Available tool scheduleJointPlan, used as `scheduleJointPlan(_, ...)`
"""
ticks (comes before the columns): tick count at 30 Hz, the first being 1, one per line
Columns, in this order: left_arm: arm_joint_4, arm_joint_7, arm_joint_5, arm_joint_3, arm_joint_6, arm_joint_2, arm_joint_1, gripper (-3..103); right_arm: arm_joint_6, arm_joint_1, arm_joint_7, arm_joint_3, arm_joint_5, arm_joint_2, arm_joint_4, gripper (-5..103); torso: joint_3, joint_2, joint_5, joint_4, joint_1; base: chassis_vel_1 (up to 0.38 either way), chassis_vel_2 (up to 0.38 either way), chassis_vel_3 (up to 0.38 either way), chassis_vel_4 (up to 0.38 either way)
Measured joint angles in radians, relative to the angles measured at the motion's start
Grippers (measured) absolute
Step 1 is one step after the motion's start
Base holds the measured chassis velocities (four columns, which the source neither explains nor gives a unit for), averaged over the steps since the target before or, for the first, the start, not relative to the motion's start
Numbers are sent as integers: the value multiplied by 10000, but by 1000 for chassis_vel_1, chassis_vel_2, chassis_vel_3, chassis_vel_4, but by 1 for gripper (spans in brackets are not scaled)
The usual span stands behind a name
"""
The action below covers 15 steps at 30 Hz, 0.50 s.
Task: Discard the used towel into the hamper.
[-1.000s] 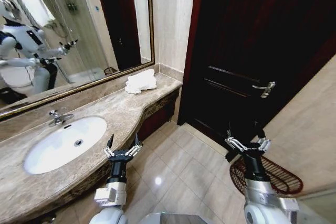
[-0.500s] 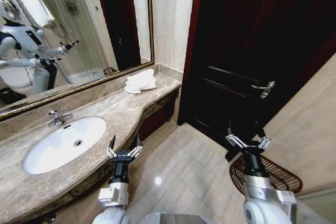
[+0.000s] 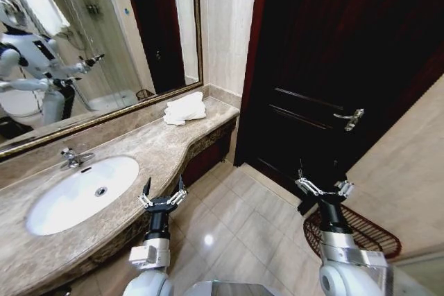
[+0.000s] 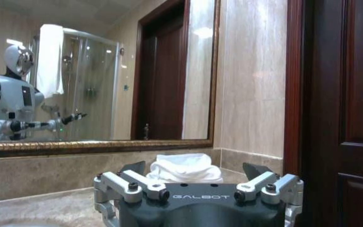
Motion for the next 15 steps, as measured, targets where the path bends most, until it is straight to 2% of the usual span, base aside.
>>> scheduleJointPlan(8,-3,65,65,-6,-49,0,64,100,137,-128,-35,18,0,11,5,100,-1,1,0,0,-2,-72,96,87,-74)
scheduleJointPlan(15,-6,70,76,-18,-53,0,89,100,215,-185,-56,39,3,37,5,100,0,0,0,0,-1,-147,129,136,-121)
